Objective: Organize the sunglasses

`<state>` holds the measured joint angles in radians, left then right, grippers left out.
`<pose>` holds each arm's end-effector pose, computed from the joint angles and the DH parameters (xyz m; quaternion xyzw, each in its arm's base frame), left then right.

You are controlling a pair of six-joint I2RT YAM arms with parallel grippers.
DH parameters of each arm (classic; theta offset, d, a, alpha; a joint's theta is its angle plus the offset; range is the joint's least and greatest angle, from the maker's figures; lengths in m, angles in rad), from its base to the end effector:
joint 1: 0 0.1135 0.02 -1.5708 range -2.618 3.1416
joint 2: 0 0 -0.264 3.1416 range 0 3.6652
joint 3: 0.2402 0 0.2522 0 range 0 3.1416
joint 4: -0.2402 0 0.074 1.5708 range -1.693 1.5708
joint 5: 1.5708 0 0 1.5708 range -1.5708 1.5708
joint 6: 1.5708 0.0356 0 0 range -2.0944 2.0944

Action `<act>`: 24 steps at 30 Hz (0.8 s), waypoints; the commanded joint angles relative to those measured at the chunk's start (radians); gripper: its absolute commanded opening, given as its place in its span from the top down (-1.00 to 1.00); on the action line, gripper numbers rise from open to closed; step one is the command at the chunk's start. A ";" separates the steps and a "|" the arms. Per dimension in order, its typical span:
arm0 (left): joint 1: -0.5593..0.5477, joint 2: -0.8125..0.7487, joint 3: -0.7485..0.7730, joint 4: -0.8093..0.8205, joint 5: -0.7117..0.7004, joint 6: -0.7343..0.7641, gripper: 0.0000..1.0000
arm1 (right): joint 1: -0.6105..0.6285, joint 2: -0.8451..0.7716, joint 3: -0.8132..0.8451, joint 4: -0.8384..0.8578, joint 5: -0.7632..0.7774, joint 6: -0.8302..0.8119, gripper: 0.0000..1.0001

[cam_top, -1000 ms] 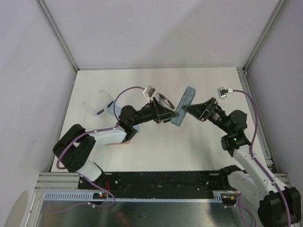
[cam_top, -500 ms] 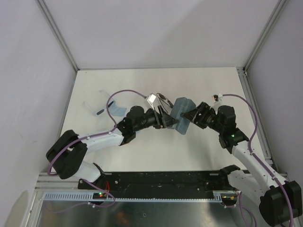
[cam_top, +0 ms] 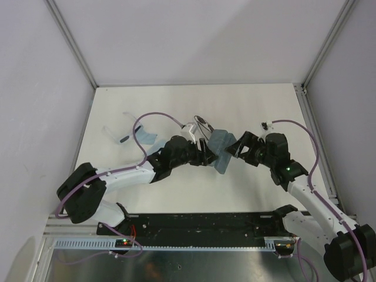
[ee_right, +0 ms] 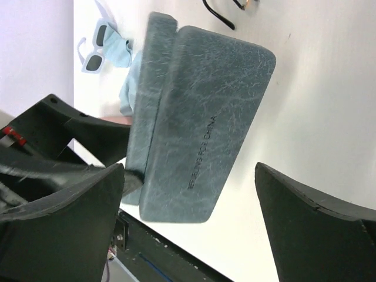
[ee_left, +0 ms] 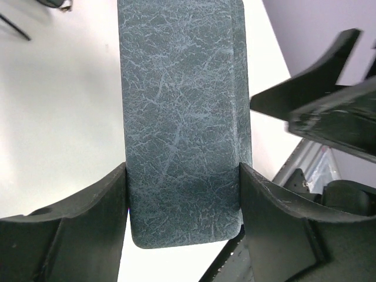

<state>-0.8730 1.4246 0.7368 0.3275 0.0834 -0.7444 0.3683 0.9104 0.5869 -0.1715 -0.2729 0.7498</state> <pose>0.1978 -0.2405 0.2269 0.0765 0.8184 -0.4349 0.3677 0.1875 0.0826 0.2496 0.0929 0.8486 0.3682 0.3683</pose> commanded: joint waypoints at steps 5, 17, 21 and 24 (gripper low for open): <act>0.034 -0.085 -0.015 0.009 -0.068 0.035 0.44 | -0.061 -0.143 0.051 -0.076 0.007 -0.091 -0.99; 0.192 -0.147 -0.104 0.283 0.324 -0.237 0.41 | -0.382 -0.275 -0.213 0.389 -0.530 0.158 -0.96; 0.193 -0.151 -0.092 0.378 0.407 -0.332 0.39 | -0.352 -0.298 -0.247 0.597 -0.577 0.258 -0.98; 0.191 -0.156 -0.076 0.417 0.444 -0.376 0.38 | -0.302 -0.285 -0.249 0.688 -0.575 0.292 -0.99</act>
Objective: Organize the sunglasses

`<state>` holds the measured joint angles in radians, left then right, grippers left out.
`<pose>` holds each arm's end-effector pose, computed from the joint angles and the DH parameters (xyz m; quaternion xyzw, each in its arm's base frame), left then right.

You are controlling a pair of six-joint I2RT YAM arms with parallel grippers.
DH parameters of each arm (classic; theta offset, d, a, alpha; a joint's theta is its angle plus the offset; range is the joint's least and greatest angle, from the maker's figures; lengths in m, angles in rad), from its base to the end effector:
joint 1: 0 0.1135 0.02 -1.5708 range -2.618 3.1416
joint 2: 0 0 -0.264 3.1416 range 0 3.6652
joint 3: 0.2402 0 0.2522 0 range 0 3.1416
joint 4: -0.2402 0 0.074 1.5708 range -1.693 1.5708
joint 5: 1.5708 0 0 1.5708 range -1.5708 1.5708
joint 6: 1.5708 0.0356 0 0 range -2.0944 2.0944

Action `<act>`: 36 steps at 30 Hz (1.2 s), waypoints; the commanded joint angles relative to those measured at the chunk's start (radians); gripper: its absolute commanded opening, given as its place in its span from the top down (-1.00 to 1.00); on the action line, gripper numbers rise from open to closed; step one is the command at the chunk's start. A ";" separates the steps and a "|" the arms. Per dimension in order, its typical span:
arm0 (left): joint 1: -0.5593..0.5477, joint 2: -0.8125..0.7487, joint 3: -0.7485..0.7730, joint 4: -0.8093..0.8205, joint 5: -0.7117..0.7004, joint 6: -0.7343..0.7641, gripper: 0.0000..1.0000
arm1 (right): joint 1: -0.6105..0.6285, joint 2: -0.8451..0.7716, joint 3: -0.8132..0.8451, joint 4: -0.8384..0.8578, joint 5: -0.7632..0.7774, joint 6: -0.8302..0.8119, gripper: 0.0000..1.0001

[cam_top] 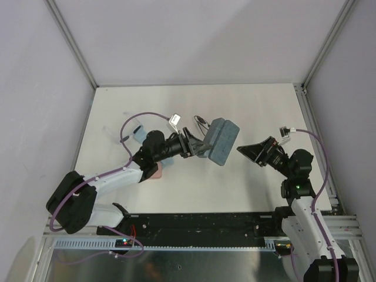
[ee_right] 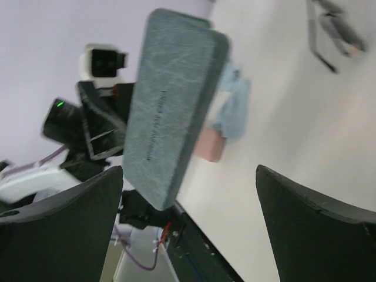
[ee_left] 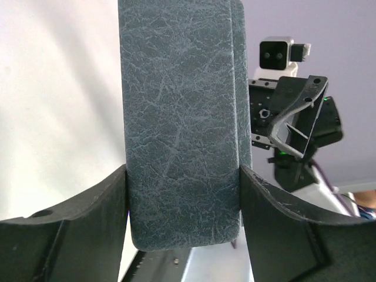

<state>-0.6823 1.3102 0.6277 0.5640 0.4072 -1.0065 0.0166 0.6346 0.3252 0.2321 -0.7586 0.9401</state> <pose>0.2130 -0.1912 0.2480 0.0143 0.7444 -0.5866 0.3189 0.1581 0.0271 0.2449 0.0786 0.7224 0.5317 0.4351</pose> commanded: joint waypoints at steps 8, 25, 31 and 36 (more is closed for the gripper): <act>-0.028 -0.007 0.056 0.257 0.167 -0.179 0.37 | 0.185 0.063 0.015 0.505 -0.023 0.181 -0.94; -0.026 -0.021 0.029 0.264 0.145 -0.166 -0.33 | 0.208 0.049 0.016 0.489 0.026 0.181 0.87; 0.062 -0.084 -0.041 0.212 0.141 -0.128 -0.95 | 0.206 0.044 0.039 0.352 0.043 0.117 1.00; 0.156 -0.193 -0.062 -0.003 0.114 0.008 -0.99 | 0.210 0.058 0.062 0.169 0.094 0.024 0.95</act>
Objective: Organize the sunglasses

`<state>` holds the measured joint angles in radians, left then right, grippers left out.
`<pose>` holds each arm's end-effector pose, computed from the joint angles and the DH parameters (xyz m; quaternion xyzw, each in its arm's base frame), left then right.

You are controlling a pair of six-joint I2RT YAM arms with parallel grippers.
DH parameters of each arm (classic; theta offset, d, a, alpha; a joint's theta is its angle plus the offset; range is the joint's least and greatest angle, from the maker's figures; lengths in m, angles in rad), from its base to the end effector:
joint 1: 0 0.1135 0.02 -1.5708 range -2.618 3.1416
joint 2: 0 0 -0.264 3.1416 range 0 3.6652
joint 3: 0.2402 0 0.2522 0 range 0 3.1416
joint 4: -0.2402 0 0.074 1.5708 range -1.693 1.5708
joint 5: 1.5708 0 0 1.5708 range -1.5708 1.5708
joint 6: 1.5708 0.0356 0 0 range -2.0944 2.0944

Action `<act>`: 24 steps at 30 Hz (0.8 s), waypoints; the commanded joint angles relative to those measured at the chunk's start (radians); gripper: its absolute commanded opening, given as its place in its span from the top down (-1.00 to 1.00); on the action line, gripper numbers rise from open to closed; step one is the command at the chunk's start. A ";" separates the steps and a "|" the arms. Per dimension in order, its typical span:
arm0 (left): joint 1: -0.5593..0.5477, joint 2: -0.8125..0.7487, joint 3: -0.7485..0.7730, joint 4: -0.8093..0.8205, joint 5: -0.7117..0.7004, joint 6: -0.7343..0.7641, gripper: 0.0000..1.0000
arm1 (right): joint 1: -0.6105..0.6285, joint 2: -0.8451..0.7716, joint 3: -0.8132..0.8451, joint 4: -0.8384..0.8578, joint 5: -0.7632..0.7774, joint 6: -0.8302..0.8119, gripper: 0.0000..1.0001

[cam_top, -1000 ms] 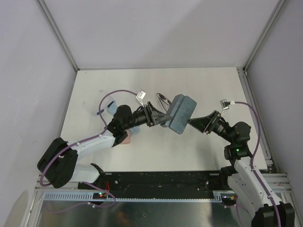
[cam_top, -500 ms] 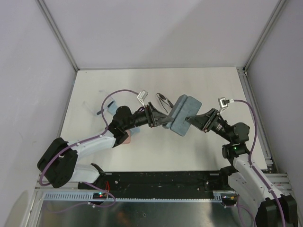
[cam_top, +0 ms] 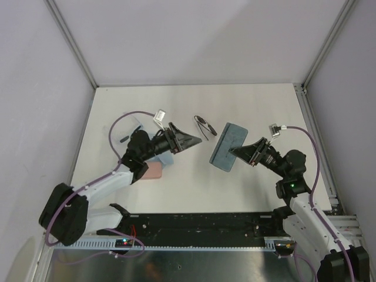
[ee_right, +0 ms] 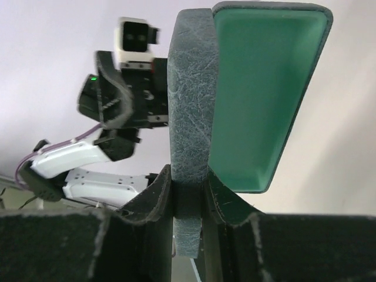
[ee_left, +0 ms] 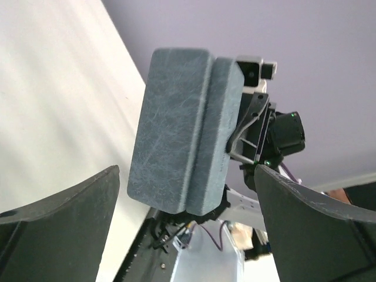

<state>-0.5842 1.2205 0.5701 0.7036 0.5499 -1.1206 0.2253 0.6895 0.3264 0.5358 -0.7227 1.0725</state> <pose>0.2107 -0.1616 0.2664 0.0145 0.6907 -0.6488 0.3190 0.1564 0.0600 0.2678 0.0007 0.6600 0.6140 0.4330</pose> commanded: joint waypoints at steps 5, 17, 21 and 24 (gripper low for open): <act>0.081 -0.212 0.049 -0.444 -0.174 0.310 -0.99 | 0.033 0.107 0.129 -0.357 0.174 -0.215 0.92; 0.082 -0.356 0.020 -0.689 -0.372 0.400 -0.99 | 0.271 0.532 0.424 -0.645 0.452 -0.330 0.56; 0.083 -0.387 -0.012 -0.697 -0.364 0.373 -0.99 | 0.335 0.614 0.488 -0.597 0.429 -0.324 -0.38; 0.083 -0.405 -0.028 -0.711 -0.361 0.379 -0.99 | 0.357 0.643 0.493 -0.502 0.382 -0.294 -0.61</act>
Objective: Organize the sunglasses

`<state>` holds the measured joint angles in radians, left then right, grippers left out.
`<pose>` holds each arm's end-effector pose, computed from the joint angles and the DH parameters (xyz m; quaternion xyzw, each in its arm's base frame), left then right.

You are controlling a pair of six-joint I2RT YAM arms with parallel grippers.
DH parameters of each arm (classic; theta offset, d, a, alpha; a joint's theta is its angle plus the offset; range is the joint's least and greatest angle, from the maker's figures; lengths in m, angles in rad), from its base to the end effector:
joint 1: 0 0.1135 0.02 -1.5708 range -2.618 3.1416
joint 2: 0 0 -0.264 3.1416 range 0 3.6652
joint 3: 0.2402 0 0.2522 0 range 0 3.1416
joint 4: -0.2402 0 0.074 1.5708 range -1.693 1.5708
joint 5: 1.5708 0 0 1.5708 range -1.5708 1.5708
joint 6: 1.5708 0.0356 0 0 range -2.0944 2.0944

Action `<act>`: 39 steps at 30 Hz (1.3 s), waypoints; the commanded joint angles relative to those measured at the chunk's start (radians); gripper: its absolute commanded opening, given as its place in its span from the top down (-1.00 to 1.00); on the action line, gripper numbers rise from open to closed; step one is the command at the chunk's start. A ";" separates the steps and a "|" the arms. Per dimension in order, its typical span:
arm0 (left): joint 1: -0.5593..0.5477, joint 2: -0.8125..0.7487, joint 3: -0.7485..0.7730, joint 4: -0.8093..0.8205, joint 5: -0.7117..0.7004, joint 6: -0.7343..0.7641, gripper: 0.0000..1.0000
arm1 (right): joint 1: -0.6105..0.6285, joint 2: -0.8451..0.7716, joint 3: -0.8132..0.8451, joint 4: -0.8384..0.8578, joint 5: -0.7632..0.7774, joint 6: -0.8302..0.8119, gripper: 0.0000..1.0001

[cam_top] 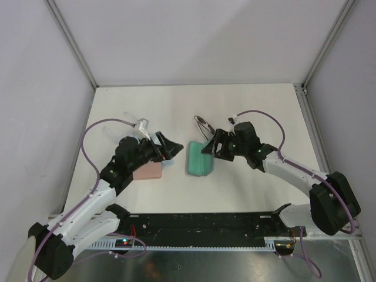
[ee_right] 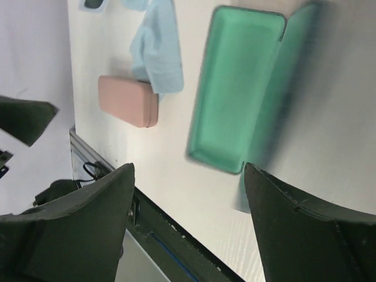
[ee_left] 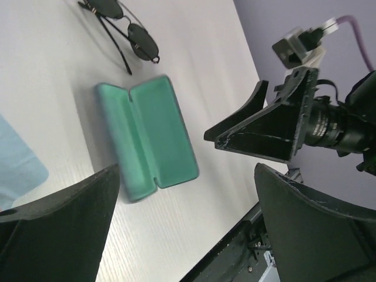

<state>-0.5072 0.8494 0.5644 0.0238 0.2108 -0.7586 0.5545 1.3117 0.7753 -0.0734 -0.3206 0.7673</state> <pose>0.1736 -0.1050 0.2723 -0.0353 0.7906 -0.4255 0.4390 0.2338 0.1580 0.2333 0.0196 0.8783 0.3918 0.2733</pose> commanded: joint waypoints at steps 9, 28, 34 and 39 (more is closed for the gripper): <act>0.010 -0.033 -0.036 -0.078 -0.137 0.038 -0.99 | 0.030 -0.005 0.045 0.038 0.009 -0.028 -0.62; 0.060 0.352 0.028 -0.070 -0.577 -0.048 -0.23 | 0.014 -0.400 -0.027 -0.257 0.241 -0.192 -0.49; 0.067 0.501 0.086 -0.070 -0.580 -0.029 -0.41 | 0.019 -0.368 -0.047 -0.300 0.228 -0.198 -0.50; 0.078 0.564 0.112 -0.069 -0.589 0.000 -0.46 | 0.033 -0.356 -0.050 -0.287 0.223 -0.196 -0.50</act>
<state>-0.4454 1.3823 0.6308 -0.0696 -0.3233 -0.7853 0.5758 0.9615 0.7204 -0.3607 -0.1097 0.5896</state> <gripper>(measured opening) 0.737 0.751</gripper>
